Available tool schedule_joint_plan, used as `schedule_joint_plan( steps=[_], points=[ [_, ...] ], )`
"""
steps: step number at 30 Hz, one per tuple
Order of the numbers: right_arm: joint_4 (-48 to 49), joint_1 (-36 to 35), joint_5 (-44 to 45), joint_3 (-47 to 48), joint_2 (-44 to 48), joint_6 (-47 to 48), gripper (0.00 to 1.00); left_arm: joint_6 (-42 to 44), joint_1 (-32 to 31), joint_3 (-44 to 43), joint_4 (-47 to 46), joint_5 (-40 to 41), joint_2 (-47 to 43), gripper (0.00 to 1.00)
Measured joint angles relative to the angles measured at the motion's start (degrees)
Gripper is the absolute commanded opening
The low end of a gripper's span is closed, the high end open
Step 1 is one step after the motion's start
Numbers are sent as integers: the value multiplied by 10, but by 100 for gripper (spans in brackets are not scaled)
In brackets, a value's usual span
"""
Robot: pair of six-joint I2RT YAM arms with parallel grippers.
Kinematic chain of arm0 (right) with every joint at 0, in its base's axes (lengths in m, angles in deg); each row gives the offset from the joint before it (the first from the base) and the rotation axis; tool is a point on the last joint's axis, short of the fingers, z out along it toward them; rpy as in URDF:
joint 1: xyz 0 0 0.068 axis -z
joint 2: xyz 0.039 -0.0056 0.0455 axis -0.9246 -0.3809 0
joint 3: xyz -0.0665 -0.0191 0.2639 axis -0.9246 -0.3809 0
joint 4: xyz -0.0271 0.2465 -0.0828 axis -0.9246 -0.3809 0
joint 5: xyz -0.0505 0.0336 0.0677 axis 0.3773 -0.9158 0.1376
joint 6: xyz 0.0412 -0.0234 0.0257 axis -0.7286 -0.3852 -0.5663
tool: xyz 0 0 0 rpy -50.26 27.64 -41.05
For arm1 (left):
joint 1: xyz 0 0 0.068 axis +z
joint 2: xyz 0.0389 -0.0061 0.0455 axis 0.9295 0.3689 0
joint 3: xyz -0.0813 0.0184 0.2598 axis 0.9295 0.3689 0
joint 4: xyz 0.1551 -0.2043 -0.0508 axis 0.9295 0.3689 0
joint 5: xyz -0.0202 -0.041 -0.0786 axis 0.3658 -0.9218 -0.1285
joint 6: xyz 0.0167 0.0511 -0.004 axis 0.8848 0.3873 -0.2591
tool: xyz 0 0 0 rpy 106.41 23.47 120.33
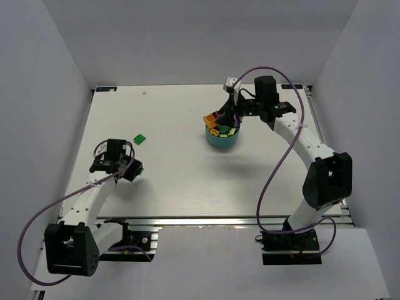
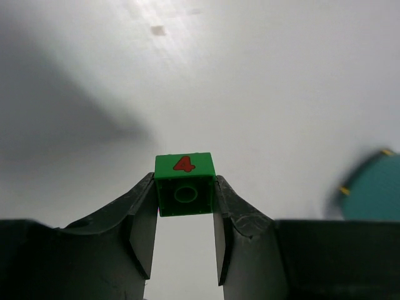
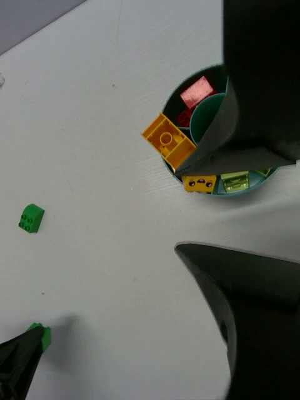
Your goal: Sort the legos into containers by color
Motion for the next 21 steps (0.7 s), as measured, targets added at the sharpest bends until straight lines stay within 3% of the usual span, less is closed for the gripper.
schedule_joint_plan(
  steps=[1, 7, 13, 21],
  points=[
    [7, 1, 5, 0, 0, -9, 41, 10, 0, -10, -19, -12, -2, 0],
    [47, 11, 35, -2, 2, -73, 12, 60, -37, -64, -151, -89, 7, 0],
    [76, 30, 49, -23, 21, -112, 8, 112, -116, -148, -253, -129, 76, 0],
    [104, 57, 55, -44, 34, -146, 8, 183, -183, -285, -306, -156, 207, 0]
  ],
)
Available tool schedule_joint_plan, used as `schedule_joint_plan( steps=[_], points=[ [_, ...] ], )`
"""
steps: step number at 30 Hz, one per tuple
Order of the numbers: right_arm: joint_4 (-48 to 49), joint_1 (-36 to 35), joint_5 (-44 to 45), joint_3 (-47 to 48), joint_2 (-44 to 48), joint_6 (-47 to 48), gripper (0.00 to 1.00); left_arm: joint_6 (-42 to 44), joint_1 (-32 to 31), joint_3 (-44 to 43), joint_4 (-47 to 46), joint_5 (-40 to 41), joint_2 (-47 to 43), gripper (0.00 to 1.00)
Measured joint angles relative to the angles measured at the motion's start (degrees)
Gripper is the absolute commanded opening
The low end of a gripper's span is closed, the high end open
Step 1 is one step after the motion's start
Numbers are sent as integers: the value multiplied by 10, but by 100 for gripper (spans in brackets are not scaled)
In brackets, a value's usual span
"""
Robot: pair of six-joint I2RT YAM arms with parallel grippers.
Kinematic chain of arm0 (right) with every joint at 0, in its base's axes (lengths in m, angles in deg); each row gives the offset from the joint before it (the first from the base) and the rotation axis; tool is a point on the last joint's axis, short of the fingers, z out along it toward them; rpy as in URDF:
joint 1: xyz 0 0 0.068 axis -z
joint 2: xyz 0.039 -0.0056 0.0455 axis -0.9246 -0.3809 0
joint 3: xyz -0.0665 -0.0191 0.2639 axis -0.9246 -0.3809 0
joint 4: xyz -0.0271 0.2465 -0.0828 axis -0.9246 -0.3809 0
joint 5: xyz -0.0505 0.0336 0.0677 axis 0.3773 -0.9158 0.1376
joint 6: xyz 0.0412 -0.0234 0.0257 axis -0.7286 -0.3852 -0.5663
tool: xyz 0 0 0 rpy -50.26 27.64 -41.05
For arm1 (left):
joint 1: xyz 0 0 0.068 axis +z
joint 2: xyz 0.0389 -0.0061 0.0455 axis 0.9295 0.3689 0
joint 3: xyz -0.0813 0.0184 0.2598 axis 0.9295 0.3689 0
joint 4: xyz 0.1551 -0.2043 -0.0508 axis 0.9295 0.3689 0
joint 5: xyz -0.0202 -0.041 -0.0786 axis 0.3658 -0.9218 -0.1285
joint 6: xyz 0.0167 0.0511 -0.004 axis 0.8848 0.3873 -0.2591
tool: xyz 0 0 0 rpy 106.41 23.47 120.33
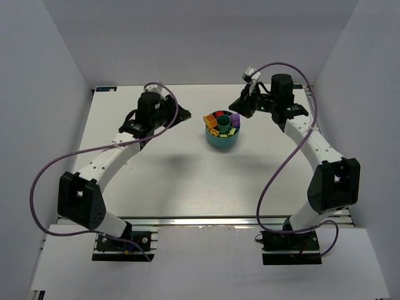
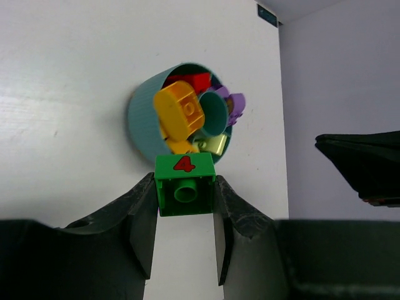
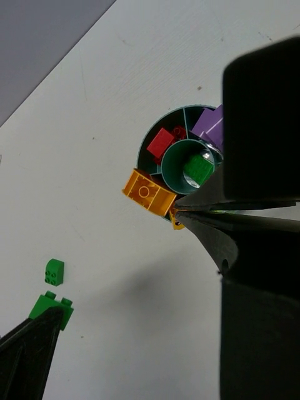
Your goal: Sort the legos into containers by color
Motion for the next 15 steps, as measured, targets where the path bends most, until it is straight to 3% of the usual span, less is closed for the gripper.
schedule_joint_plan(
  steps=[15],
  points=[
    [5, 29, 24, 0, 0, -14, 11, 120, -78, -270, 2, -12, 268, 2]
  ],
)
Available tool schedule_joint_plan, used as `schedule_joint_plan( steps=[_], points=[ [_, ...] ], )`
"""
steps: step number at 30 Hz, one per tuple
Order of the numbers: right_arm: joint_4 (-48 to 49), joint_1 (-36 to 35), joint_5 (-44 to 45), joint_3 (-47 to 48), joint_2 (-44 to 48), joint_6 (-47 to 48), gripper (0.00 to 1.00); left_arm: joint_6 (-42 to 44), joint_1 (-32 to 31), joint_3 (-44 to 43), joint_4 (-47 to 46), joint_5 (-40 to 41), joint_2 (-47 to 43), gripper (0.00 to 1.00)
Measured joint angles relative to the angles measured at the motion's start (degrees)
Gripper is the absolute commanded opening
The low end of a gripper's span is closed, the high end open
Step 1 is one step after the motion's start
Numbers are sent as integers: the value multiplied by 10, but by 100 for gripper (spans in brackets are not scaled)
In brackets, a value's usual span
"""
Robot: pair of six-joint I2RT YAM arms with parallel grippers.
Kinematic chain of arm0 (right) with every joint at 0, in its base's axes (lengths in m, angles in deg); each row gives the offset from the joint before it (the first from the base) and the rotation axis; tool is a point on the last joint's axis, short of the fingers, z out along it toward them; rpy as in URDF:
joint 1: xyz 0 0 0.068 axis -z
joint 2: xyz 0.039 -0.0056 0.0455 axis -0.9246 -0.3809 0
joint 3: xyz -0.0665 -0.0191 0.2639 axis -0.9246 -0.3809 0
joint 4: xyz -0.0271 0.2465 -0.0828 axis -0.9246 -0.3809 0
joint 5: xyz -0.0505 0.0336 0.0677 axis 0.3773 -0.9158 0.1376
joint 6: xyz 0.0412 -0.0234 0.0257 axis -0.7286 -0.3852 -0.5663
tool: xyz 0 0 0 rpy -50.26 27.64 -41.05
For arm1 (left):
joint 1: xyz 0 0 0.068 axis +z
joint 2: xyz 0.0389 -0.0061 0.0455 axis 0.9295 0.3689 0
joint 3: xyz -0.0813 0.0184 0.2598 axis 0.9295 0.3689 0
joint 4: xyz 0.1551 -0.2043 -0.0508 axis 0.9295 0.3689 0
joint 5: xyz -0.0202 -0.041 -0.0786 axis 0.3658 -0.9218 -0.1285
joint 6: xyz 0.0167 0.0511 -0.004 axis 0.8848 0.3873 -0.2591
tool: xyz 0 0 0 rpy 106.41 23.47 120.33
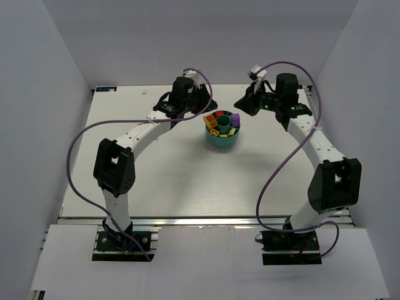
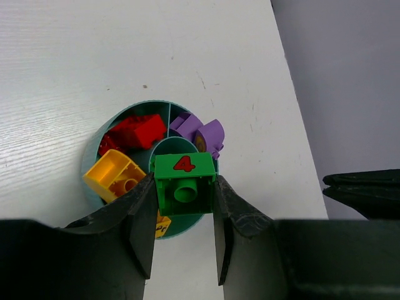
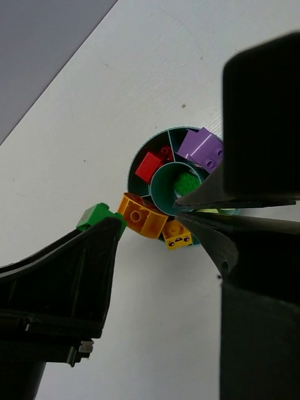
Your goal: Sort the legos into containers by color
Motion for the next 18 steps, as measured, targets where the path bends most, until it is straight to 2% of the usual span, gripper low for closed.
schedule_joint_plan(
  steps=[4, 18],
  points=[
    [0, 7, 2, 0, 0, -5, 12, 19, -12, -43, 5, 1, 36, 6],
    [-1, 52, 14, 0, 0, -12, 16, 97, -66, -148, 73, 44, 124, 11]
  ],
)
